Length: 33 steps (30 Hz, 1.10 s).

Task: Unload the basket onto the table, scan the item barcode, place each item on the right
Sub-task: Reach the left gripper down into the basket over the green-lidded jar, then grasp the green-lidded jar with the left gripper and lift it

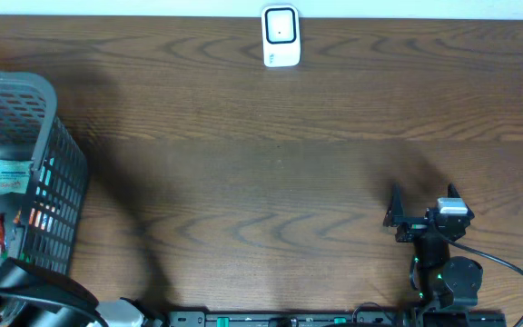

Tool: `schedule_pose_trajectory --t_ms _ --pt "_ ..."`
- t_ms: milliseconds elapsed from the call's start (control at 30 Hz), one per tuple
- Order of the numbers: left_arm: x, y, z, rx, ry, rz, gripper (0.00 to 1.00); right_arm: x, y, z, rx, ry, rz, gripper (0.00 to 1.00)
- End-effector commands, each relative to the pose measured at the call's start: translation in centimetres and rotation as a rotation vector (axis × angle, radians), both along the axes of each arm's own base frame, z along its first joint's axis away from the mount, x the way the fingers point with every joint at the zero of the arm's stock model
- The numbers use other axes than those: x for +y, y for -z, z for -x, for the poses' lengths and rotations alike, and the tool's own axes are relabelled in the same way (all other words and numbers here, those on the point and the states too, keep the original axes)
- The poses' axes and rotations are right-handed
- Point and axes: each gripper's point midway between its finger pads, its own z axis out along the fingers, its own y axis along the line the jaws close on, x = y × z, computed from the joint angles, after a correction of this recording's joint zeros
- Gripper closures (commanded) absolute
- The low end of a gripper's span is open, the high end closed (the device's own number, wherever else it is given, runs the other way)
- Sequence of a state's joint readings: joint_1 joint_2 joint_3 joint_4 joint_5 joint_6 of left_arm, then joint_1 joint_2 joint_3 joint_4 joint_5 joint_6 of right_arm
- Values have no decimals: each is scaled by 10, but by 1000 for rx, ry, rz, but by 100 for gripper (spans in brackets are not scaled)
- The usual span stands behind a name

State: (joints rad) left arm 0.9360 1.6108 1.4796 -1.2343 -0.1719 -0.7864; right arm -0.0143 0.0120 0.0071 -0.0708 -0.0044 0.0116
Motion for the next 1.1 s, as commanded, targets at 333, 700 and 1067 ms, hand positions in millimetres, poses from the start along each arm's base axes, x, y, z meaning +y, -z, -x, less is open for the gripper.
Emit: schedule_pose_trajectory --t_ms 333,700,1067 --pt "-19 77 22 110 21 100 3 -1 1 0 1 5 -10 1" --pt "-24 96 31 115 2 111 3 -1 1 0 1 5 -10 1" --pt "-30 103 35 126 2 127 3 -1 1 0 1 5 -10 1"
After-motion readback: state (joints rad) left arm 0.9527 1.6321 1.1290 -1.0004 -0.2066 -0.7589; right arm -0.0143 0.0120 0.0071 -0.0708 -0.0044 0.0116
